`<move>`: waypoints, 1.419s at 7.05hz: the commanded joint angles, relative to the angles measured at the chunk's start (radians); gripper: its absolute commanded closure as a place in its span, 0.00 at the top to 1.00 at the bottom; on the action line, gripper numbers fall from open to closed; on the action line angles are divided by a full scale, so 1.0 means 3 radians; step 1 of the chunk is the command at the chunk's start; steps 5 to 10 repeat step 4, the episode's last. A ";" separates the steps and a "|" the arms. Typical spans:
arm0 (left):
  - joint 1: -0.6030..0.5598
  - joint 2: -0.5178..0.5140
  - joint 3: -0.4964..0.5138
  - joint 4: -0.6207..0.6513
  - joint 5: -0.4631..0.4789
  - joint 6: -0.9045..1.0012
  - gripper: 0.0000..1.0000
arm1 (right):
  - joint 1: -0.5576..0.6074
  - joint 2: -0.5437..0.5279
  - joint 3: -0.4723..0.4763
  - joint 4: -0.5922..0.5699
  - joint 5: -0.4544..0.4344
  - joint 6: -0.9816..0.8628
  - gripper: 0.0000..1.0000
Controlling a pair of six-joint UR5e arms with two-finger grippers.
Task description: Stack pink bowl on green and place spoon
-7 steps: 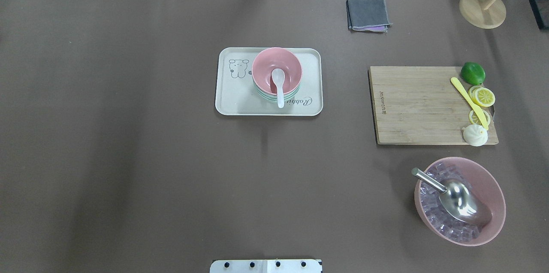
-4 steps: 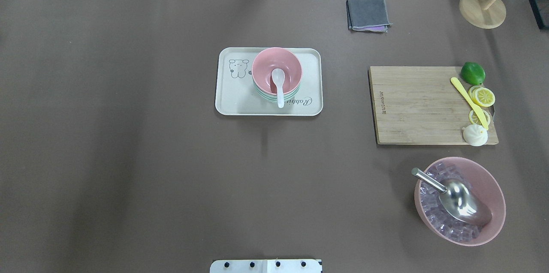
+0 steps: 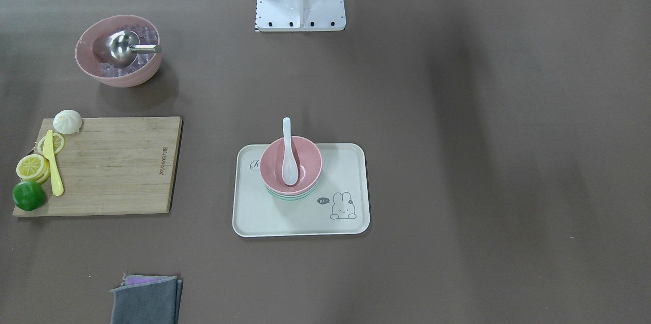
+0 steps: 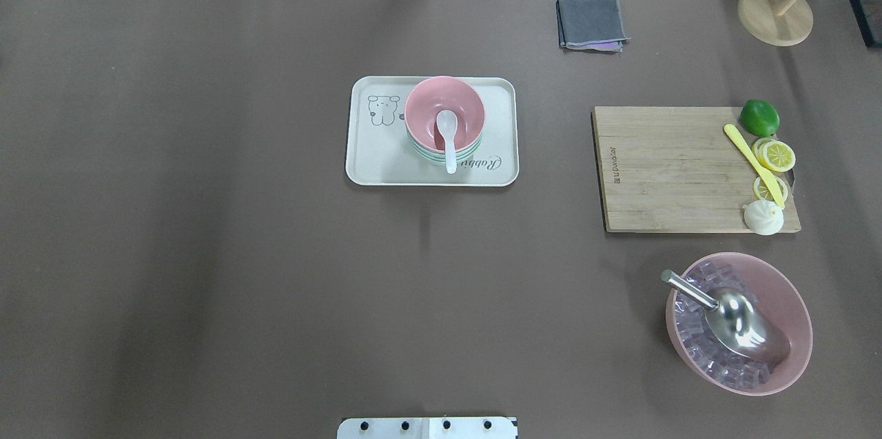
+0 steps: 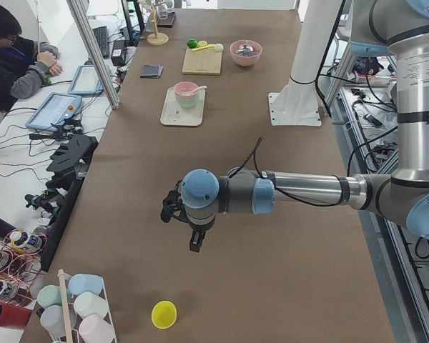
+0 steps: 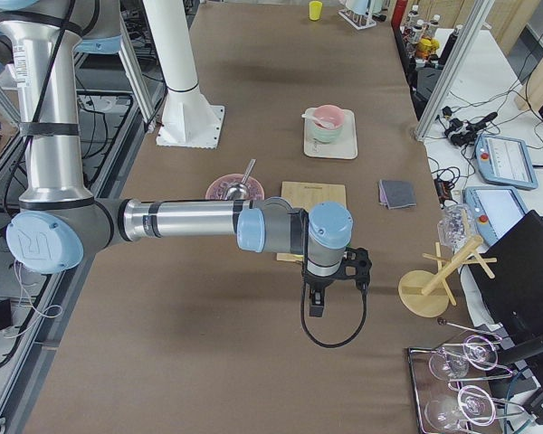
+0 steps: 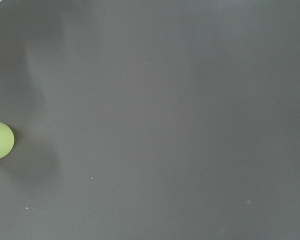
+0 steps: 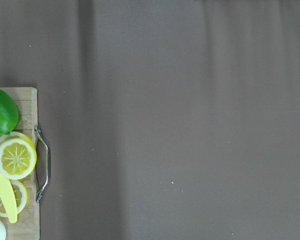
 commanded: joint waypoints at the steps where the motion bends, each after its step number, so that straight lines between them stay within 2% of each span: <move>1: 0.0000 0.0005 0.0003 0.0002 0.0005 0.0000 0.98 | 0.0000 -0.0002 0.0003 0.0000 0.0020 -0.0004 1.00; 10: 0.0000 0.0005 0.0003 0.0012 0.0000 0.0000 0.98 | -0.0005 -0.0002 0.0003 0.0000 0.0045 -0.0004 1.00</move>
